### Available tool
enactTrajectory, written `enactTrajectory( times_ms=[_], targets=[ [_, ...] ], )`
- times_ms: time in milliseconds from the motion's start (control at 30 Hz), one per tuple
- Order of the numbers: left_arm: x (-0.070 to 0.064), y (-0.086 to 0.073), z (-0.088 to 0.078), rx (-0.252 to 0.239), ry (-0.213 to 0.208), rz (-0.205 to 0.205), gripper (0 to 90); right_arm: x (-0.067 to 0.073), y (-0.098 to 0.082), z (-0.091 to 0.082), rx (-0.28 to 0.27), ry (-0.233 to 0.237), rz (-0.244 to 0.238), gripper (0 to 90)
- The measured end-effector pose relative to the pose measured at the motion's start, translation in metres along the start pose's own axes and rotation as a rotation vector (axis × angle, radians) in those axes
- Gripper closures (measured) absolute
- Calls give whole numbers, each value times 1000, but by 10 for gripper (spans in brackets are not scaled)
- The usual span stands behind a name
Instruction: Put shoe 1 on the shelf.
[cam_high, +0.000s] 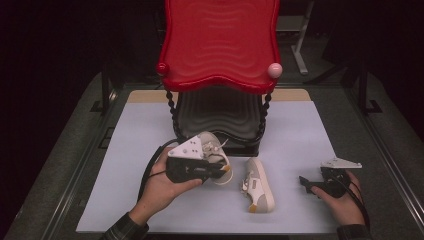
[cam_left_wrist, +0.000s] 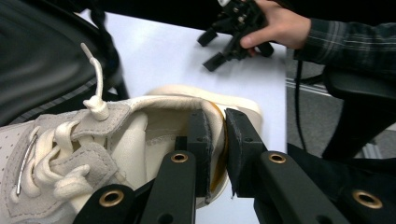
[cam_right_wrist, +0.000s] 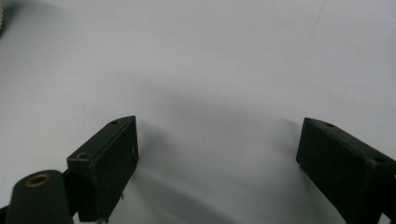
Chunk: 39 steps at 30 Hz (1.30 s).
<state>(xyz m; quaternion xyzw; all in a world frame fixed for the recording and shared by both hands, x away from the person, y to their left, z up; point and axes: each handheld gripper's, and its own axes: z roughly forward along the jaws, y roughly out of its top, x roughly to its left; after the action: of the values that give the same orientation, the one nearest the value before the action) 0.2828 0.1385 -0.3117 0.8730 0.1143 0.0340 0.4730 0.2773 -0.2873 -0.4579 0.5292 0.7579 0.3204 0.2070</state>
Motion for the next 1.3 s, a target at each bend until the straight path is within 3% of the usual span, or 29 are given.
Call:
enactTrajectory(
  times_ms=[167, 367, 433, 633, 767, 967, 1167, 1233, 1267, 1300],
  targets=[
    [16, 8, 0, -2, 24, 27, 803, 0, 0, 0, 0, 0, 0, 119],
    [49, 22, 0, -1, 71, 88, 802, 0, 0, 0, -1, 1, -1, 119],
    [53, 23, 0, -1, 77, 92, 803, 0, 0, 0, -2, 1, 0, 119],
    [85, 28, 10, 14, 113, 115, 802, 0, 0, 0, -3, 3, 0, 119],
    [98, 28, 15, 22, 123, 120, 803, 0, 0, 0, -3, 3, 0, 119],
    [98, 27, 22, 46, 133, 122, 800, 0, 0, 0, -3, 2, 0, 119],
    [100, 26, 22, 34, 124, 70, 756, 0, 0, -1, -5, -1, -3, 131],
    [98, 27, 20, 29, 148, 59, 666, -1, 0, -1, -8, 1, -1, 157],
    [96, 27, 17, 2, 142, 34, 640, -2, 0, -4, -15, 10, -9, 266],
    [95, 28, 15, 1, 149, 26, 618, -3, 1, -6, -23, 9, -7, 294]
  ],
)
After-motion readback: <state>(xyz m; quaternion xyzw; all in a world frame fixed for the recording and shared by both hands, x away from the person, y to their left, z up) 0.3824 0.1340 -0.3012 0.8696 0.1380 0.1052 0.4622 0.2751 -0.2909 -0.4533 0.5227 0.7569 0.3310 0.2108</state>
